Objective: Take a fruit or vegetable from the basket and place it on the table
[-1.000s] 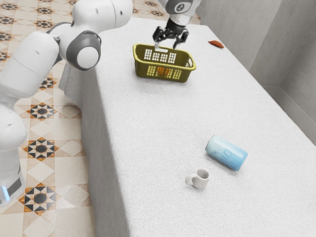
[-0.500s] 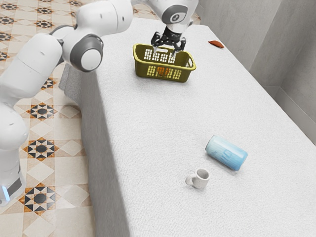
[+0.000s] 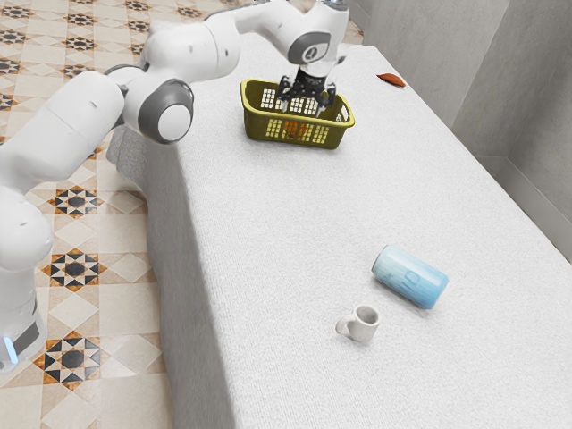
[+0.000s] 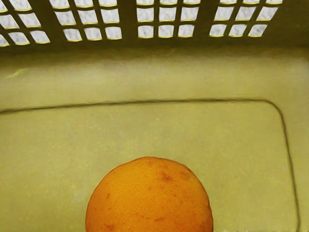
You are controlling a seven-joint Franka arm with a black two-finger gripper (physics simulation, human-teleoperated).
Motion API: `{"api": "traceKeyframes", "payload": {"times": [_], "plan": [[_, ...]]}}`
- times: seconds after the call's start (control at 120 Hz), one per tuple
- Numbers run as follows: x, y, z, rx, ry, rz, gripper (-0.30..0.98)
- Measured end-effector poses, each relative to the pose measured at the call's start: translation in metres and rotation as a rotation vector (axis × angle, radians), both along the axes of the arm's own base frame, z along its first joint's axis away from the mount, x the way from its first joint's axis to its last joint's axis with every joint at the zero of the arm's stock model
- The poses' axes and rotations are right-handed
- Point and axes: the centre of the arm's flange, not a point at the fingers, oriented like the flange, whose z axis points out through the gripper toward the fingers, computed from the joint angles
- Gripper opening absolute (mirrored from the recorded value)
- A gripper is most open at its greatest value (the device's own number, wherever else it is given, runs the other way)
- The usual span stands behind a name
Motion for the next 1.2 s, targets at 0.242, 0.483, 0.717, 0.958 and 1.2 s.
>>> {"api": "traceKeyframes", "payload": {"times": [0.242,0.483,0.717,0.958,1.2], "plan": [[-0.001,0.007,-0.014,-0.02,0.004,-0.015,0.69],[0.001,0.007,-0.02,-0.029,0.0,-0.029,0.69],[-0.003,0.015,-0.027,-0.037,0.005,-0.02,0.69],[-0.002,0.014,-0.036,-0.049,0.014,-0.017,0.47],[-0.002,0.011,-0.023,-0.032,0.0,-0.007,0.36]]}}
